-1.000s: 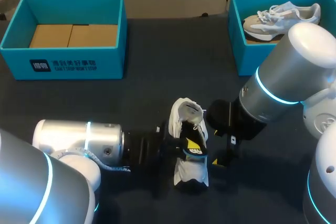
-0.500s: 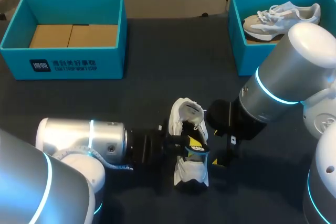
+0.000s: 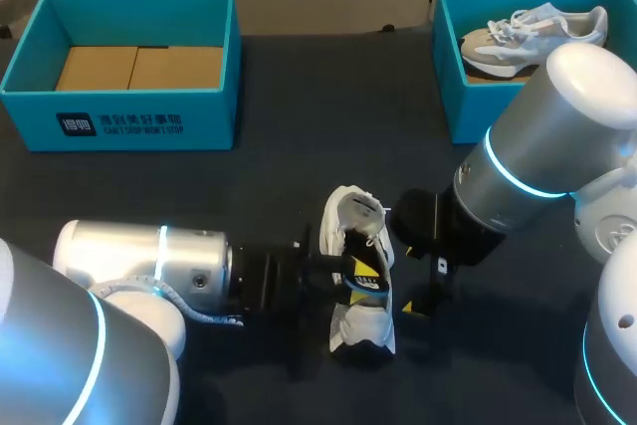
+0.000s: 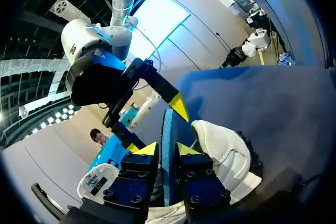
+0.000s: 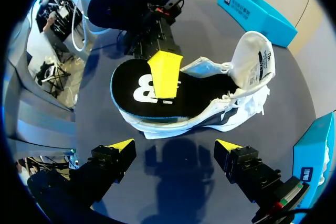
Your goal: Take the shoe out of the shoebox, open the shoe tongue, remove and reinsert the insole, then place the shoe into the shoebox
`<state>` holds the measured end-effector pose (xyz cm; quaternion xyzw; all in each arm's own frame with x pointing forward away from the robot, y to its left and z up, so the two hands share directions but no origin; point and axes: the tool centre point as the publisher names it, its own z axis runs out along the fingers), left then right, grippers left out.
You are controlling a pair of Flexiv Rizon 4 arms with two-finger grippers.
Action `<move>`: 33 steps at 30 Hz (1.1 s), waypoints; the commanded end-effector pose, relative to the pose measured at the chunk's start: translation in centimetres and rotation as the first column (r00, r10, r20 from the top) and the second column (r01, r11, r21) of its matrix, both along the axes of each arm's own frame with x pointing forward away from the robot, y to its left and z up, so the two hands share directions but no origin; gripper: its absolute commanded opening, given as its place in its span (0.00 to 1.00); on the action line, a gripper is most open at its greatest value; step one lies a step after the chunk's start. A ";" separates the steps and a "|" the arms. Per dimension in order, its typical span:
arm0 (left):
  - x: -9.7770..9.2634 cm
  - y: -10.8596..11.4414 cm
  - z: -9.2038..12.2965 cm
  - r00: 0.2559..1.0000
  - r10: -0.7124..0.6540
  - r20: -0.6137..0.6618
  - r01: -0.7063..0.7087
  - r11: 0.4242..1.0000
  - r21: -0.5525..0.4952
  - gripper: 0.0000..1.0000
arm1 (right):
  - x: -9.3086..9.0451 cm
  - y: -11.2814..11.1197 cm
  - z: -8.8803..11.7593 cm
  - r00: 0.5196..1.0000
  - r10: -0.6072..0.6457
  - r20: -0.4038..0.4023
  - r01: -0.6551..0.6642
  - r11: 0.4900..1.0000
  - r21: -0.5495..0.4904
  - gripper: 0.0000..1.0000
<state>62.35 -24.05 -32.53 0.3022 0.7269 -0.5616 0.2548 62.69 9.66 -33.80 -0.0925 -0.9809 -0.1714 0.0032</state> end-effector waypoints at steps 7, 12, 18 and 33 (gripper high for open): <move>0.2 -0.3 -1.0 0.997 -0.020 0.078 0.018 1.000 0.024 0.00 | -0.1 0.0 -0.1 1.000 -0.001 0.003 0.001 1.000 -0.001 1.00; 0.8 -0.5 -1.3 0.996 -0.018 0.091 0.015 0.999 0.037 0.00 | -0.1 0.0 -0.1 1.000 -0.001 0.003 0.001 1.000 -0.001 1.00; 1.6 -0.6 -1.7 0.994 -0.006 0.112 -0.001 0.998 0.056 0.00 | -0.1 0.0 -0.1 1.000 -0.001 0.003 0.001 1.000 -0.001 1.00; 0.4 0.9 -0.8 0.998 0.003 0.057 -0.005 0.999 0.045 0.42 | -0.1 0.0 -0.1 1.000 -0.001 0.003 0.001 1.000 -0.001 1.00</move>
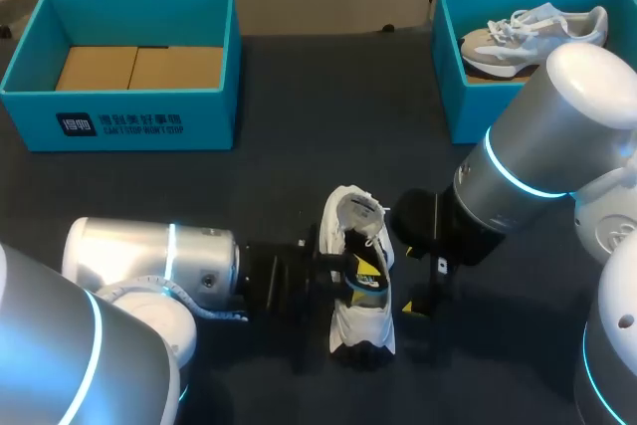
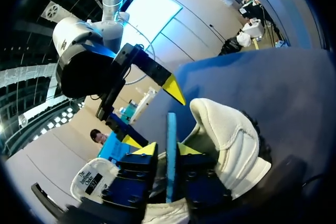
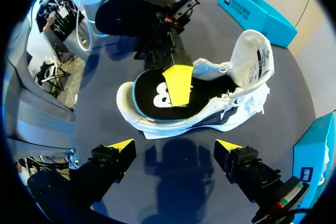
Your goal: Take the shoe out of the shoebox, open the shoe tongue, remove and reinsert the insole, then place the shoe into the shoebox
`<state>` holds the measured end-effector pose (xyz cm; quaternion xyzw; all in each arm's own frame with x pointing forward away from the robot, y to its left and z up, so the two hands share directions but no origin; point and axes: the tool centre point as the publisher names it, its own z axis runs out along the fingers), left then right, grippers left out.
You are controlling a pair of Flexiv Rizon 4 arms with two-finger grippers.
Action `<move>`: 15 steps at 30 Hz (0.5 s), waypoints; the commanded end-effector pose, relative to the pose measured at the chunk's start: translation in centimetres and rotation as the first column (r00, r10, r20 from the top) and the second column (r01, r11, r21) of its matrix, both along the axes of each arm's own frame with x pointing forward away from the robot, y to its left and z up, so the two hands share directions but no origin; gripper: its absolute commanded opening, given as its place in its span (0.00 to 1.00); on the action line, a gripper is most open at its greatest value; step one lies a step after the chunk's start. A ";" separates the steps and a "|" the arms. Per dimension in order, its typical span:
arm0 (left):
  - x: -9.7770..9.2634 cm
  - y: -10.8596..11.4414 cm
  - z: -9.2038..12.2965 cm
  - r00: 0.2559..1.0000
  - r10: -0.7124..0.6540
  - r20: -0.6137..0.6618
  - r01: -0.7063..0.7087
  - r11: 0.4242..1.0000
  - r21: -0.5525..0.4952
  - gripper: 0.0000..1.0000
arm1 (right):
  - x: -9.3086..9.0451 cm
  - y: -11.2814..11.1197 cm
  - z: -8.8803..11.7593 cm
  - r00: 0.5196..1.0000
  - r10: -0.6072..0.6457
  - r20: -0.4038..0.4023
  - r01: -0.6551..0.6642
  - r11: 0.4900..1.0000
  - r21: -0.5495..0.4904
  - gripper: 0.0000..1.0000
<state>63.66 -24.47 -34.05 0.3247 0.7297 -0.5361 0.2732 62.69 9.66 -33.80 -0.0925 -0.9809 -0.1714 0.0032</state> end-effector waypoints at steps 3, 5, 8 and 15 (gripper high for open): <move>-1.2 1.7 1.2 1.000 0.004 -0.028 -0.004 1.000 0.002 0.40 | -0.1 0.0 -0.1 1.000 -0.001 0.003 0.001 1.000 -0.001 1.00; -1.5 2.0 1.5 0.999 0.001 -0.039 -0.001 1.000 0.000 0.39 | -0.1 0.0 -0.1 1.000 -0.001 0.003 0.001 1.000 -0.001 1.00; -1.9 2.1 1.8 0.999 -0.010 -0.040 0.011 1.000 0.005 0.38 | -0.1 0.0 -0.1 1.000 -0.001 0.003 0.001 1.000 -0.001 1.00; -1.9 1.4 1.5 1.000 -0.018 -0.025 0.019 0.999 0.027 0.00 | -0.1 0.0 -0.1 1.000 -0.001 0.003 0.001 1.000 -0.001 1.00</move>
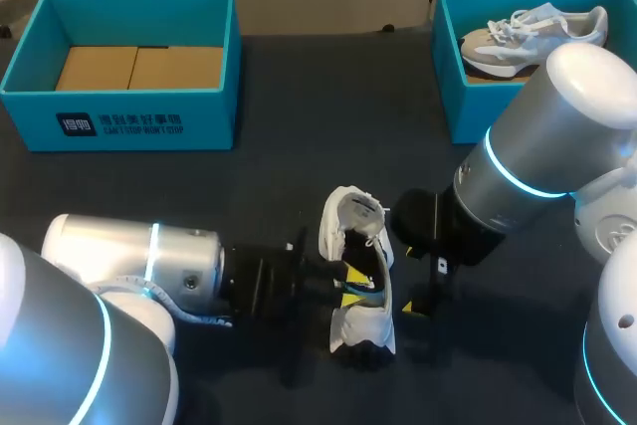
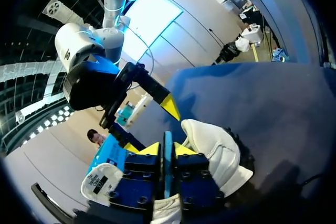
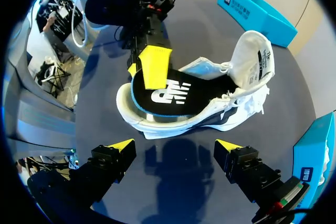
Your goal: Take the shoe out of the shoebox, open the shoe tongue, remove and reinsert the insole, then place the shoe into the shoebox
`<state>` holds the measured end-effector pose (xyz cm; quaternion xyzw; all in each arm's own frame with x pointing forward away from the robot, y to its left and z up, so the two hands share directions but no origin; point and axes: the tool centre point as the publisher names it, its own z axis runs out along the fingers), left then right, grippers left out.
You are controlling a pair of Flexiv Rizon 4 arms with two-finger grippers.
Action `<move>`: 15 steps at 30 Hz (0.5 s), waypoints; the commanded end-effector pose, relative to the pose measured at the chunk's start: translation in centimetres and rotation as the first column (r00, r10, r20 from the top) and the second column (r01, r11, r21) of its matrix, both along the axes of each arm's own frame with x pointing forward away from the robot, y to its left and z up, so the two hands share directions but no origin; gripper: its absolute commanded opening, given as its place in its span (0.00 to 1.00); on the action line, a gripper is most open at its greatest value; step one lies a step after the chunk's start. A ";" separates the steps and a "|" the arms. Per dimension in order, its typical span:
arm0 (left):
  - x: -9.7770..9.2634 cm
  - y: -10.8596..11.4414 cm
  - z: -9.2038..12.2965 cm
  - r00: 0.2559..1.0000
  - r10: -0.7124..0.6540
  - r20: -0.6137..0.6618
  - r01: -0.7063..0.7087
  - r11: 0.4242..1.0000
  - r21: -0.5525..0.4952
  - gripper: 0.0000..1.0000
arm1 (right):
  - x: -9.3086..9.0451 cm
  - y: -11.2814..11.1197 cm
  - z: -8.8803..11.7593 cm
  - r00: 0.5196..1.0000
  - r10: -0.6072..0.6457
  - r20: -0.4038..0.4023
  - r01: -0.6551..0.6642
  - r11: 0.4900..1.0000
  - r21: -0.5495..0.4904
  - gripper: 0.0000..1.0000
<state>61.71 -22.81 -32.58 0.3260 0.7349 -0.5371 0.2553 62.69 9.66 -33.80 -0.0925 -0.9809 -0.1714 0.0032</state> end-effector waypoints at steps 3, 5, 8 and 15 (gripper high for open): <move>0.3 -0.6 -0.5 1.000 -0.005 0.014 0.005 1.000 0.021 0.00 | -0.1 0.0 -0.1 1.000 -0.001 0.003 0.001 1.000 -0.001 1.00; 0.6 -0.8 -0.9 0.999 -0.007 0.036 0.005 0.999 0.037 0.00 | -0.1 0.0 -0.1 1.000 -0.001 0.003 0.001 1.000 -0.001 1.00; 1.0 -1.0 -1.3 0.999 -0.002 0.052 0.000 0.999 0.046 0.00 | -0.1 0.0 -0.1 1.000 -0.001 0.003 0.001 1.000 -0.001 1.00; 2.3 -1.5 -2.2 0.998 0.015 0.055 -0.018 0.998 0.060 0.00 | -0.1 0.0 -0.1 1.000 -0.001 0.003 0.001 1.000 -0.001 1.00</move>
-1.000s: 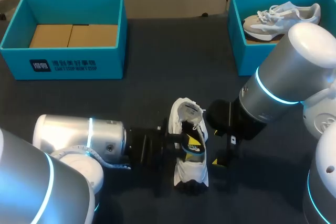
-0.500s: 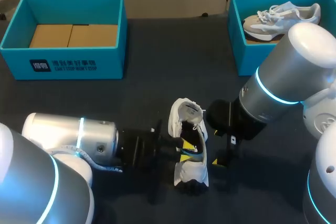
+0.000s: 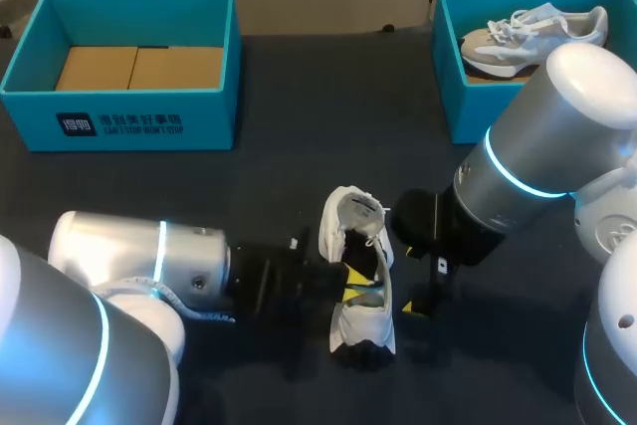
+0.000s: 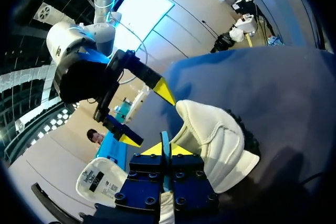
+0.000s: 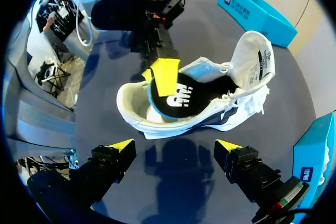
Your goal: Take the shoe out of the shoebox, open the shoe tongue, remove and reinsert the insole, then place the shoe into the shoebox
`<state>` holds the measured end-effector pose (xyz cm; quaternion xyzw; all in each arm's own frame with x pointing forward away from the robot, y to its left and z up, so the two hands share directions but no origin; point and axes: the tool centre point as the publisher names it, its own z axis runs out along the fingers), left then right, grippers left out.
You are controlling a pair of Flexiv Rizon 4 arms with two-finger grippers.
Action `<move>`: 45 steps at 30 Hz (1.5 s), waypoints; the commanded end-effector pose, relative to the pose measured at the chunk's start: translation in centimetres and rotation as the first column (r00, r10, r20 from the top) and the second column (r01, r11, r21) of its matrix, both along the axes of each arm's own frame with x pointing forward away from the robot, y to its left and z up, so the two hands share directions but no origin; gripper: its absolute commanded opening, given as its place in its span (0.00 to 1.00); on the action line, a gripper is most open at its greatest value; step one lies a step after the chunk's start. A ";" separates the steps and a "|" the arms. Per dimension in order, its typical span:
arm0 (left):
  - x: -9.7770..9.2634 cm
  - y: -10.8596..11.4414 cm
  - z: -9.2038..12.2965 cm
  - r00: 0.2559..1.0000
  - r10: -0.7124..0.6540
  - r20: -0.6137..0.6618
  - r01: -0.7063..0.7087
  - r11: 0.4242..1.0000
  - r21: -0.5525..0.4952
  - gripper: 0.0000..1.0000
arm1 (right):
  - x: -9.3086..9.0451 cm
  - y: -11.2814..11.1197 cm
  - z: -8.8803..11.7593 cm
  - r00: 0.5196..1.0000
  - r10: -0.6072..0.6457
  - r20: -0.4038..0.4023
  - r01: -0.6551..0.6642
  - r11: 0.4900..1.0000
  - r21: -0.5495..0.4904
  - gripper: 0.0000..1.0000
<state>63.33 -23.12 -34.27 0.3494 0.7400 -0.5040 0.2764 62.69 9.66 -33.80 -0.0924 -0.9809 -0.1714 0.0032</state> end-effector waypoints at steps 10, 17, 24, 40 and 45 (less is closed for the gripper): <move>-0.5 -0.1 0.4 0.996 -0.008 -0.084 0.006 1.000 -0.023 0.31 | -0.1 0.0 -0.1 1.000 -0.001 0.003 0.001 1.000 -0.001 1.00; -0.6 1.0 1.6 0.993 0.003 -0.118 -0.008 0.999 -0.036 0.29 | -0.1 0.0 -0.1 1.000 -0.001 0.003 0.001 1.000 -0.001 1.00; -0.8 0.7 1.3 0.986 -0.006 -0.166 0.007 1.000 0.004 0.28 | -0.1 0.0 -0.1 1.000 -0.001 0.003 0.001 1.000 -0.001 1.00; 0.5 -0.6 -1.2 0.997 0.014 -0.074 -0.008 0.996 0.087 0.00 | -0.1 0.0 -0.1 1.000 -0.001 0.003 0.001 1.000 -0.001 1.00; 0.1 -0.2 -0.6 0.995 0.007 -0.101 0.000 0.997 0.072 0.00 | -0.1 0.0 -0.1 1.000 -0.001 0.003 0.001 1.000 -0.001 1.00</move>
